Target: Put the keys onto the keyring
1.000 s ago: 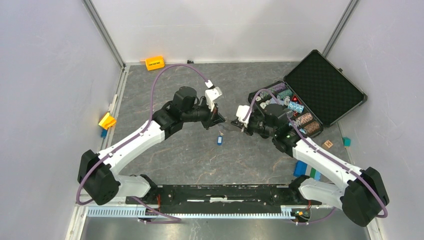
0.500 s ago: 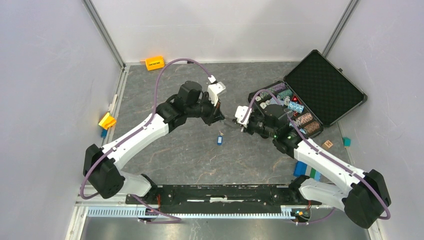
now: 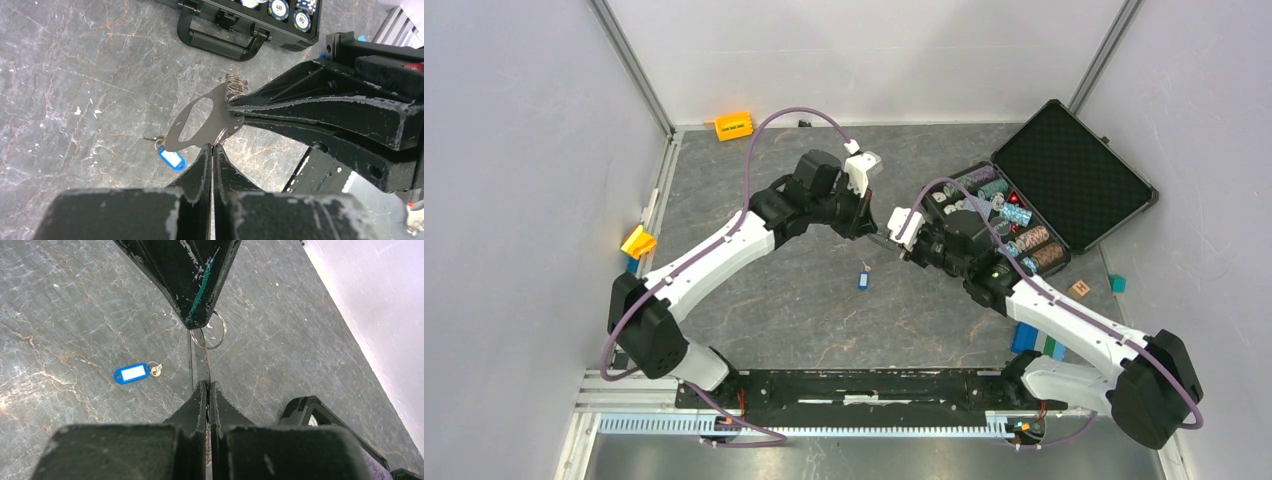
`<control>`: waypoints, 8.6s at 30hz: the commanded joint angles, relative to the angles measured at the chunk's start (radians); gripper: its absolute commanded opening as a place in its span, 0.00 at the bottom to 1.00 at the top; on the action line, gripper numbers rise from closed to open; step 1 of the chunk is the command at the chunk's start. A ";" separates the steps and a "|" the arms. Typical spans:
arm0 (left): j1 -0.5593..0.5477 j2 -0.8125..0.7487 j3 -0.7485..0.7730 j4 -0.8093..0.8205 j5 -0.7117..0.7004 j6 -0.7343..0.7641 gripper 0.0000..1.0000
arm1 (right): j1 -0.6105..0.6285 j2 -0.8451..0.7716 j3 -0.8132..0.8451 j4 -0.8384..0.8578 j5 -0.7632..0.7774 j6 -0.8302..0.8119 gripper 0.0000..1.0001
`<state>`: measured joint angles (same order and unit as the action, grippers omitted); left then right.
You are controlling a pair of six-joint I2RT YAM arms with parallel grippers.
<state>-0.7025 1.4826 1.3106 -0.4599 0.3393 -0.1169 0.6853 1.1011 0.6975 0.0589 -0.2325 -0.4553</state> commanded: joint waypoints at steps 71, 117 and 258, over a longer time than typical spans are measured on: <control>0.014 -0.246 -0.434 0.681 0.456 0.151 0.02 | -0.235 -0.104 -0.084 0.254 -0.738 0.257 0.25; 0.003 -0.170 -0.217 0.168 0.484 0.776 0.34 | -0.098 -0.085 0.117 -0.183 -0.424 -0.026 0.00; -0.029 -0.120 -0.350 0.443 0.538 0.709 0.28 | -0.089 -0.067 0.106 -0.286 -0.490 -0.109 0.00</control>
<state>-0.7227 1.3510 0.9142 -0.0219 0.8871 0.5499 0.5892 1.0317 0.7704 -0.2504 -0.7200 -0.5560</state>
